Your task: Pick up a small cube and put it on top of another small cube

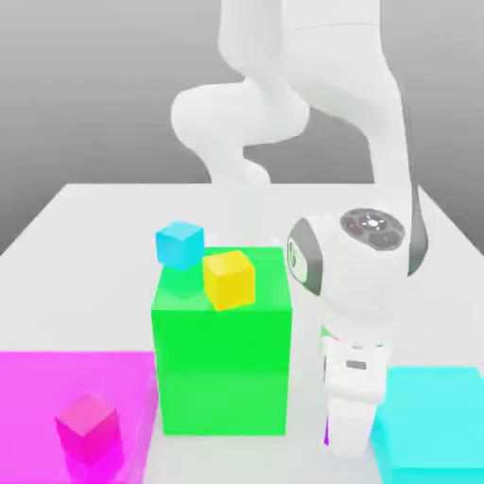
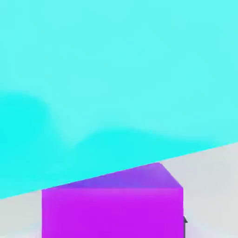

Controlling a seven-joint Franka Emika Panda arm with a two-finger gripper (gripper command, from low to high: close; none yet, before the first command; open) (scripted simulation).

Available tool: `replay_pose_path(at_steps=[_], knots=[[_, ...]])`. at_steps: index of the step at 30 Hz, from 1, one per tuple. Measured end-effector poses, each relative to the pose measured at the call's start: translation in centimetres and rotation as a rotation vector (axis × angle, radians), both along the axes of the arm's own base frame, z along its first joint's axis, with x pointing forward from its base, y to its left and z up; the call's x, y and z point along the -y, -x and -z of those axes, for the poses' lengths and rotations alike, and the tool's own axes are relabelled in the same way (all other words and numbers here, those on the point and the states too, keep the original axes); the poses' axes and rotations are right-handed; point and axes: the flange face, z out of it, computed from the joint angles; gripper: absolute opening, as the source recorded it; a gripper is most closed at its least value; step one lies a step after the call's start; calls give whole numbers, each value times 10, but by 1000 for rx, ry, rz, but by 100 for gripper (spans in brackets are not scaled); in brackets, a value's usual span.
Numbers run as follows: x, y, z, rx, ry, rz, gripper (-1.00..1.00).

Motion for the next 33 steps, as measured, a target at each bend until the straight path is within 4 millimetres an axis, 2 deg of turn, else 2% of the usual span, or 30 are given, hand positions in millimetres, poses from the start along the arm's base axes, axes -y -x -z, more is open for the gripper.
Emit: replay_pose_path(at_steps=[3, 5, 7, 12, 16, 21, 26, 28, 31, 32, 33], knots=[[0, 1, -33, -1, -1, 1, -100], [-1, -15, -58, 29, -36, 38, -100], [14, -38, -80, 54, -63, 62, -100], [81, -89, -131, 110, -115, 104, -100], [146, -106, -154, 122, -112, 97, -100], [227, -104, -167, 92, -71, 54, -100], [305, -85, -177, 41, -28, 5, -100], [310, -79, -161, 11, -9, -27, -100], [311, -78, -126, 2, -3, -38, -100], [311, -78, -112, 0, -3, -38, 100], [311, -78, -112, 0, -3, -38, 100]])
